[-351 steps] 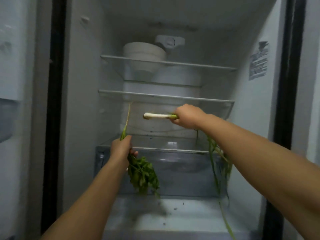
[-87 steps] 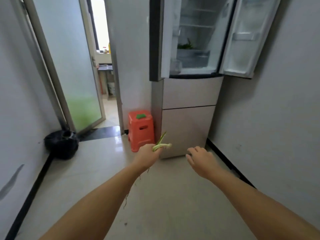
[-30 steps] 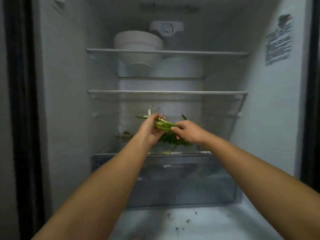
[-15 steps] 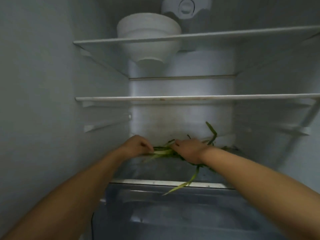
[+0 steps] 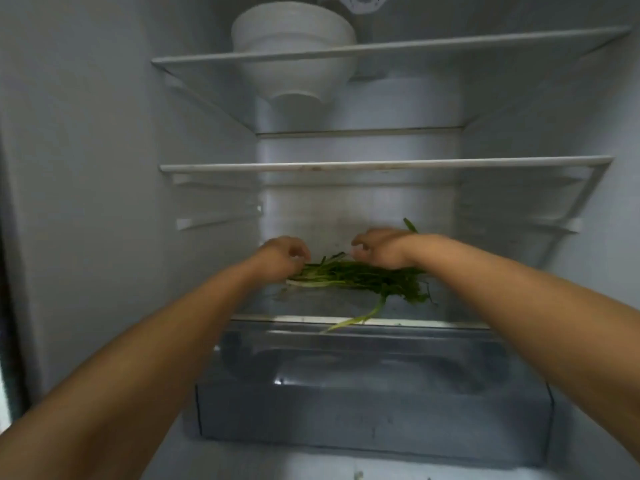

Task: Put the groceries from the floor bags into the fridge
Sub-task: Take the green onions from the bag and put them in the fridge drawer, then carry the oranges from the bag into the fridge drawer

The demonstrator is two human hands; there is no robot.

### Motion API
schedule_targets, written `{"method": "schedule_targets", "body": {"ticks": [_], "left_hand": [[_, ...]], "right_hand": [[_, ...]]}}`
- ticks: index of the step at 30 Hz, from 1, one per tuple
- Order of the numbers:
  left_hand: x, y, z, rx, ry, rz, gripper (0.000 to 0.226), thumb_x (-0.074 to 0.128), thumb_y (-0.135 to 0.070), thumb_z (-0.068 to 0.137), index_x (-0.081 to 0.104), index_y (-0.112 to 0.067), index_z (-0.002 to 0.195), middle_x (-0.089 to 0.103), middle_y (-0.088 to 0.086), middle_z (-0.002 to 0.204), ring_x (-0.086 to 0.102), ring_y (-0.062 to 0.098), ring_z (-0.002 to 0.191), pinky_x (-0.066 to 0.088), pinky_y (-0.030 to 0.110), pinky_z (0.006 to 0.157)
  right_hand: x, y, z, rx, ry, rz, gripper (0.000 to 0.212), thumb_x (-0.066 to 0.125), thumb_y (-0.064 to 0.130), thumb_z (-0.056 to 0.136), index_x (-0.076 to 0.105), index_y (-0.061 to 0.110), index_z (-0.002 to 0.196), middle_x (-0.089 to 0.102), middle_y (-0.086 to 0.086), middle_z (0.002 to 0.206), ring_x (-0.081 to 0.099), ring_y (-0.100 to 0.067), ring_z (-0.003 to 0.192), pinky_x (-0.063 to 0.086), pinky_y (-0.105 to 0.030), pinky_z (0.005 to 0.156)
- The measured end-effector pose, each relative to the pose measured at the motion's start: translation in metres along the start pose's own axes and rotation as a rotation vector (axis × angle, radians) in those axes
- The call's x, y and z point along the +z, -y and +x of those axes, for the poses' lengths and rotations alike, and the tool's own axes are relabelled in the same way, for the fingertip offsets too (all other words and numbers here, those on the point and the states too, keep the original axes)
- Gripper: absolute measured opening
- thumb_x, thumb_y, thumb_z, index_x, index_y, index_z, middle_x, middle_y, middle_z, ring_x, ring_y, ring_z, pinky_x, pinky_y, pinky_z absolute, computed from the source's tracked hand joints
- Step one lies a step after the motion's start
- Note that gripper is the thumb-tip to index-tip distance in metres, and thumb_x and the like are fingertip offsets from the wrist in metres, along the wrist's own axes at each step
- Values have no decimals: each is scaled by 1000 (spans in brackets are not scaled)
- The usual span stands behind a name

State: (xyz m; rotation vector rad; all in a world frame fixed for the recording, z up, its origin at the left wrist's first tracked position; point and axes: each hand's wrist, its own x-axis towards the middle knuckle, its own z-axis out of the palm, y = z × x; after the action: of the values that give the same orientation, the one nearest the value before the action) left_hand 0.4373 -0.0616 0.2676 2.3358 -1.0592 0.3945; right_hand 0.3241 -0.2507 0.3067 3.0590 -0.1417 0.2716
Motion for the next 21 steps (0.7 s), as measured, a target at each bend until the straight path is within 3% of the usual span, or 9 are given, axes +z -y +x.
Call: {"method": "schedule_targets", "body": {"ticks": [3,8,11,16,21], "left_hand": [[-8,-14,-17,17,-98,-134,24,53,-8,87,64,-19,104,64,6,95,62,22,92,48,28,83],[1,-36,-69,-15,-381,-322,26,44,-1,88,63,-5,105,63,18,83,61,32,77,52,37,72],[6,-51,-119,-66,-537,-403,26,44,3,87,63,-2,105,56,7,70,53,12,58,45,24,58],[19,-67,-231,-152,-632,-386,26,47,-1,84,65,-7,102,57,2,77,51,15,70,41,25,68],[50,-60,-381,-345,-476,-329,26,49,-7,87,64,-12,108,61,4,80,55,19,72,46,30,73]], "right_hand": [[-9,1,-16,46,-118,29,45,33,43,99,47,18,134,48,-12,136,48,-30,120,38,-37,99],[29,26,-52,-34,-580,181,35,38,30,98,57,11,119,58,-16,119,56,-34,106,47,-43,90],[57,57,-74,-80,-714,301,29,41,26,96,59,10,113,61,-16,114,57,-35,105,47,-46,88],[90,120,-120,-222,-774,384,36,40,25,90,60,7,115,61,-18,111,58,-36,104,48,-45,85],[146,186,-186,-381,-612,392,39,37,26,93,57,7,121,61,-15,116,57,-35,107,45,-45,89]]}}
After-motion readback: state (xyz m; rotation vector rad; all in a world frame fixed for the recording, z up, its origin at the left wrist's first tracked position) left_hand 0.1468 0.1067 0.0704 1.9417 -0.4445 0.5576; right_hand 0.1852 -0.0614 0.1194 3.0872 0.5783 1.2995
